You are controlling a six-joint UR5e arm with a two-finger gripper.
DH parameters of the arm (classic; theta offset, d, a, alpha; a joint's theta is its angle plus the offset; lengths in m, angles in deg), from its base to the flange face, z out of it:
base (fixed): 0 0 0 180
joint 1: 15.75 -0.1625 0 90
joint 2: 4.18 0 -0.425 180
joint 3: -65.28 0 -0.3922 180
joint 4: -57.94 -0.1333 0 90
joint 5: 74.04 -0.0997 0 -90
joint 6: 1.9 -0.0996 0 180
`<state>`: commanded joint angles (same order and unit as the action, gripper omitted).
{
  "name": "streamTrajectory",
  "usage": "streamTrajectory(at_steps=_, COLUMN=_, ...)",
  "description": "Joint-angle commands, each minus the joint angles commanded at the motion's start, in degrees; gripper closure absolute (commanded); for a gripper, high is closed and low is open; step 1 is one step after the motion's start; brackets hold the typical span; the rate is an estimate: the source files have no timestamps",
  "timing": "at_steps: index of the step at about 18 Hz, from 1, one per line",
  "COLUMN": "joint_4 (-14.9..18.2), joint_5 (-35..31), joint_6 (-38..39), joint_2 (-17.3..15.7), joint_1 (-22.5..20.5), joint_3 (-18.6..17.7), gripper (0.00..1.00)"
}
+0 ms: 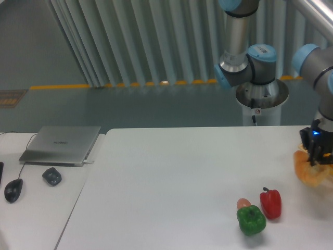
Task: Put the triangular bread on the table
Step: 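Lift the triangular bread out of the basket, then carry the bread beside the red pepper and lower it onto the table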
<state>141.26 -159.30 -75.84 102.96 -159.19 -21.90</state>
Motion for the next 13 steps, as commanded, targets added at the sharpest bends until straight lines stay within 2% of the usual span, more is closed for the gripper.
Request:
streamTrajectory(at_steps=5, joint_4=1.13, joint_5=-1.57, joint_6=2.39, joint_2=0.00, joint_1=3.60, joint_3=-2.90, gripper=0.92)
streamTrajectory(at_steps=13, joint_4=4.39, joint_5=-4.83, joint_6=2.65, joint_2=-0.35, joint_1=9.58, joint_3=-3.61, gripper=0.85)
